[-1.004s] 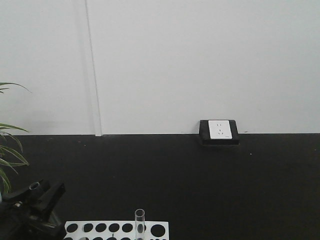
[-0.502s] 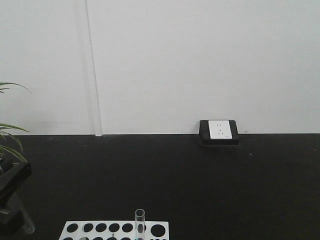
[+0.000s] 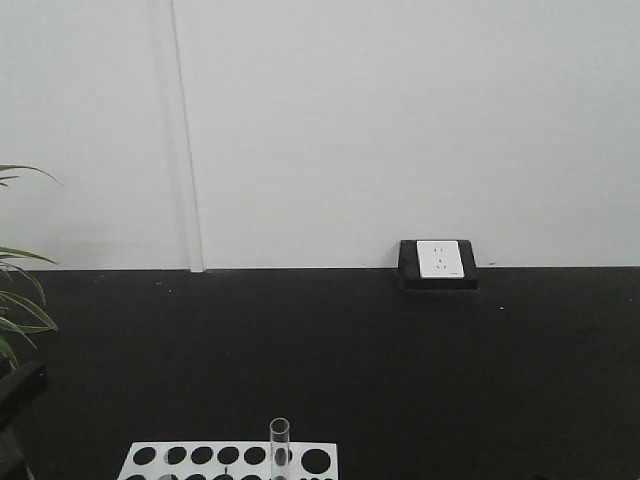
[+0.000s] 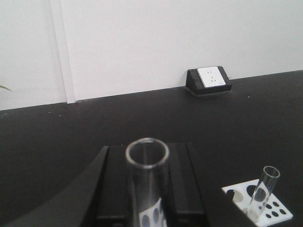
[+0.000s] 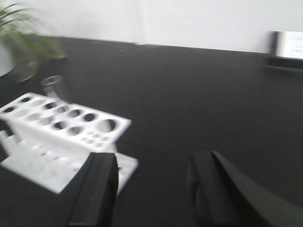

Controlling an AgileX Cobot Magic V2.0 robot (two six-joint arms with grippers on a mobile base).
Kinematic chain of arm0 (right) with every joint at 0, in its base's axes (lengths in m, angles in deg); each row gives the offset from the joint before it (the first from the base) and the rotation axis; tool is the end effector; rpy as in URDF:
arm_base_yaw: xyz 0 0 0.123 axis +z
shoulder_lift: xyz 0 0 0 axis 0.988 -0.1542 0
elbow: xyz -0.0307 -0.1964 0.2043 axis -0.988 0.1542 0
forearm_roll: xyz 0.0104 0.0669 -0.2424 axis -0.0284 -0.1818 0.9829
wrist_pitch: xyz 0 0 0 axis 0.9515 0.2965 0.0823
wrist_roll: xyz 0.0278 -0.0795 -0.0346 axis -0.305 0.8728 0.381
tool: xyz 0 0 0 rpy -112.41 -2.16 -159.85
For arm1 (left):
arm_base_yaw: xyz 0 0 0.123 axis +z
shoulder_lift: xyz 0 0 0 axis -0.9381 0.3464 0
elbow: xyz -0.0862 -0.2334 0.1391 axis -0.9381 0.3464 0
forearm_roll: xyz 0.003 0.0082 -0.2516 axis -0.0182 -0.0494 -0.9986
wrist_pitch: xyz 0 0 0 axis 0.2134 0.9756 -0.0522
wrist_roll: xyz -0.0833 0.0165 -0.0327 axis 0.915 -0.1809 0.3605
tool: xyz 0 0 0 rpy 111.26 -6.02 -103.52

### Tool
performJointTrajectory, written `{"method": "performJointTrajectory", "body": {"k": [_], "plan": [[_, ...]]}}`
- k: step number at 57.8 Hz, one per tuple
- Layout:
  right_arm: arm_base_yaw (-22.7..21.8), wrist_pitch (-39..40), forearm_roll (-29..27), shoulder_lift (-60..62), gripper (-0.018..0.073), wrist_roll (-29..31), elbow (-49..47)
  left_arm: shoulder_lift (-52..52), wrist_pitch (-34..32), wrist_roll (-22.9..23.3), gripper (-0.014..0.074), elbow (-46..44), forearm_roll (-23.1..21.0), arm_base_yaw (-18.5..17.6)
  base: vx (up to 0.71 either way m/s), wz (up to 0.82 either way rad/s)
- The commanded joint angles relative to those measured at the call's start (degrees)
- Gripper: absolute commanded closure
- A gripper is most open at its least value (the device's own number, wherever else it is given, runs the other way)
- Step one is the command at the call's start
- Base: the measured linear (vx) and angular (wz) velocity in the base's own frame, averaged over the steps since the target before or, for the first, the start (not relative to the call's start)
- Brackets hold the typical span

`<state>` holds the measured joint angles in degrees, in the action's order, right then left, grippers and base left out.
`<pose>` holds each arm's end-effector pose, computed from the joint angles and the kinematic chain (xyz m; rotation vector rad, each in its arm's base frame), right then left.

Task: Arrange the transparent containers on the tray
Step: 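Move the right gripper down to the other glass tube in the rack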

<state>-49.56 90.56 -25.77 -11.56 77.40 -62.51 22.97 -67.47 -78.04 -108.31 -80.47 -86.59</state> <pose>0.1404 0.0867 0.2393 -0.4380 1.8015 0.4424 0.1595 -0.0482 0.3227 0.1470 1.7250 -0.3086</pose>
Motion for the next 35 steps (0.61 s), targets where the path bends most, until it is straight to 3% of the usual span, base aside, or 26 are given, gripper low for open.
{"method": "performJointTrajectory", "body": {"k": [1,9,19,23,35], "plan": [[5.2,14.8,1.19,-8.49,0.0138,0.66,-1.81,-0.69,-5.43,0.06,0.0531,-1.7,-0.19,-0.32,0.0,0.0],[9.15,23.9,1.15,-22.01,0.0113,0.66,-4.92,-0.69,-5.43,0.06,0.0531,-1.7,-0.19,-0.32,0.0,0.0],[9.04,32.27,-0.81,-33.94,0.0057,0.48,-10.6,-0.69,-5.55,0.12,0.0531,-1.7,-0.19,-0.32,0.0,0.0],[9.04,32.83,-1.17,-36.59,0.0041,-0.64,-13.08,-0.69,-5.55,0.12,0.0531,-1.7,-0.19,-0.32,0.0,0.0],[9.04,29.73,6.35,-41.84,0.0029,-2.38,-20.46,-0.69,-5.56,0.07,0.0531,-1.7,-0.19,-0.32,0.0,0.0]]}}
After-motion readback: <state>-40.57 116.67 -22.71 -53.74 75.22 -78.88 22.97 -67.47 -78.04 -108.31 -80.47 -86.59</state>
